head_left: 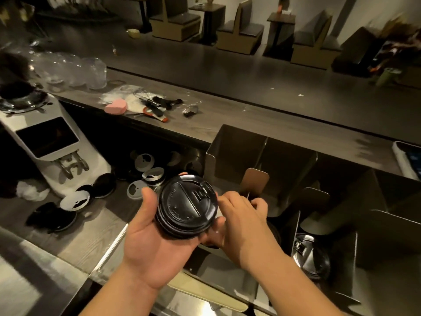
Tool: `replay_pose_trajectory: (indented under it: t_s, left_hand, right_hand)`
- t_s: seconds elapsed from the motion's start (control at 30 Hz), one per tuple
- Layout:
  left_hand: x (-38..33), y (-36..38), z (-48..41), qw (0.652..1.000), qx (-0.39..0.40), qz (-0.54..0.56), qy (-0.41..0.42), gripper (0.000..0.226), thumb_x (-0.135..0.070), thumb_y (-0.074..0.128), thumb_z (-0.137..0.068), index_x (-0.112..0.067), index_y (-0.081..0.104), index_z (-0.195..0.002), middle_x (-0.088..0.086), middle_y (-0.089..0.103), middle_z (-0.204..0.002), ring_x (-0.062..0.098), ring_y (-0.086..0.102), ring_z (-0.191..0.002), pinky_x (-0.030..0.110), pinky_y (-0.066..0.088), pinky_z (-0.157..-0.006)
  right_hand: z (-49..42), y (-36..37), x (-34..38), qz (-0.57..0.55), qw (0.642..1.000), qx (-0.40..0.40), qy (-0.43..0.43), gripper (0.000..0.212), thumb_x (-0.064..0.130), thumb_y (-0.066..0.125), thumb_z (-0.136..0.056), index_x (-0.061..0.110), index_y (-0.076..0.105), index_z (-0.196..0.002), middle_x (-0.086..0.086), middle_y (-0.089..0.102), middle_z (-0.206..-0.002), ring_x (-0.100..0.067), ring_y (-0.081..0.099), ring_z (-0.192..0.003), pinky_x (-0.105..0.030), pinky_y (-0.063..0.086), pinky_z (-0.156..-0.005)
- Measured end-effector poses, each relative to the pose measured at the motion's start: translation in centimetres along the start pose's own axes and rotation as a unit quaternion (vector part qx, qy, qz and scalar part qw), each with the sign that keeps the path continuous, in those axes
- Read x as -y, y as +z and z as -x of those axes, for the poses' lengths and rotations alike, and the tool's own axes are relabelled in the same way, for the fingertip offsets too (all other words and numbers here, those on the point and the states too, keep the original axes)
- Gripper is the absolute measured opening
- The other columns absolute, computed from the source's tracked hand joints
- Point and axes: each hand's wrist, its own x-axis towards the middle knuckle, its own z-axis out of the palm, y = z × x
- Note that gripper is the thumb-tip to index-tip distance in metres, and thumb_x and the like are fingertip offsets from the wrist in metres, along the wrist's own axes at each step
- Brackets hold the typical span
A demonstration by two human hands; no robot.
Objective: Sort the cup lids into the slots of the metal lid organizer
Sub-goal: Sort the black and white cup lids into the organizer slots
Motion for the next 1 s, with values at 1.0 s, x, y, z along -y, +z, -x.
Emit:
replay_pose_trajectory:
  t_s: [1.0]
  left_hand:
    - [-0.5,2.8,0.6,0.978,-0.131,0.011,0.162,0.050,-0.051,0.044,-0.098,-0.022,0.059,-0.136,0.019,0.062,-0.134,0.041,0.064,-0.115,0.054,0.054,-0.090]
  right_hand:
    - [-0.8,1.2,-0.3,0.112,0.992,-0.020,-0.057,0.057,0.056,0.037,-0.097,0.025,0.038,-0.145,0.002,0.048,-0.137,-0.024,0.040,-0.115,-0.049,0.025,-0.100]
